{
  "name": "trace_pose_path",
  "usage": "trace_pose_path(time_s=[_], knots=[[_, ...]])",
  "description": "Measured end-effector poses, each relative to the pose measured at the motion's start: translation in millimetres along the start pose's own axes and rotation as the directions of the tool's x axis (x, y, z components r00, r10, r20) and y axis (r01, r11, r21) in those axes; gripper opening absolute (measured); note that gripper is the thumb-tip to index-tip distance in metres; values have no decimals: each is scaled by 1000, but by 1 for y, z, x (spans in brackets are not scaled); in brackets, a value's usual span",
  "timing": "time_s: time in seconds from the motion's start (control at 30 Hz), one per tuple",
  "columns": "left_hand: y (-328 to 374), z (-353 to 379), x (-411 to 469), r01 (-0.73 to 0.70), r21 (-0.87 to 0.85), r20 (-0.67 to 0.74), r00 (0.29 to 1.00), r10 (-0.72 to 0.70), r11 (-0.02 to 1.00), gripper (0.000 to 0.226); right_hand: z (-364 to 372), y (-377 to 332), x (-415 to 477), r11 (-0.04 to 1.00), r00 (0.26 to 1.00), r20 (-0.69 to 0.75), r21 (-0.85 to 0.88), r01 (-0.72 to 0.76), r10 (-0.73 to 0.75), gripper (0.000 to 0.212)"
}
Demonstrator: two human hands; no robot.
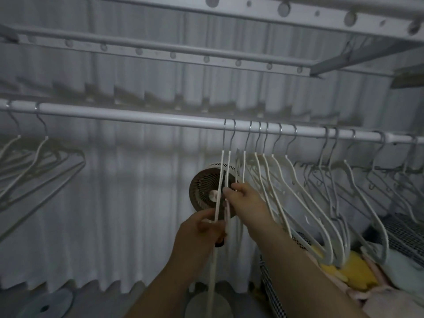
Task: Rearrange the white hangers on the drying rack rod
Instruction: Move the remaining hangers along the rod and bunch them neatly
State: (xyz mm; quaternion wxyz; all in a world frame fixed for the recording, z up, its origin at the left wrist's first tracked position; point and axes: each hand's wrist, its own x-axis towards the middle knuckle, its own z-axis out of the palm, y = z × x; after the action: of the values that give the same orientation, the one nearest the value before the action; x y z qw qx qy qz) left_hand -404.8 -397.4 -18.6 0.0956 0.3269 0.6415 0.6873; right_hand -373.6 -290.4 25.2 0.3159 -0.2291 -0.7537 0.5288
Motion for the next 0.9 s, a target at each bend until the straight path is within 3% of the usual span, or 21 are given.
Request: trace_pose_path(time_s=[0.13,0.33,0.53,0.63,0.77,0.9], knots=[[2,-2,1,88,-76,8,996,-87,993,29,8,1,8,991,994,93,109,-74,64,29],[-1,-27,3,20,76,-72,997,-14,997,32,28,3,8,994,994,111,112,-17,4,13],[2,-63,-1,62,55,-48,997,-59,997,35,68,-4,7,997,988,145,70,37,-47,25],[2,-90,-2,88,46,-59,995,-85,995,36,95,-11,5,995,977,202,84,53,-69,19],[0,-136,-6,109,31,-132,986,-104,994,35,136,-21,1,994,968,243,100,40,-63,37],[-4,-181,-5,133,16,-225,966,-126,991,28,179,-33,-5,991,956,286,127,35,-70,38]])
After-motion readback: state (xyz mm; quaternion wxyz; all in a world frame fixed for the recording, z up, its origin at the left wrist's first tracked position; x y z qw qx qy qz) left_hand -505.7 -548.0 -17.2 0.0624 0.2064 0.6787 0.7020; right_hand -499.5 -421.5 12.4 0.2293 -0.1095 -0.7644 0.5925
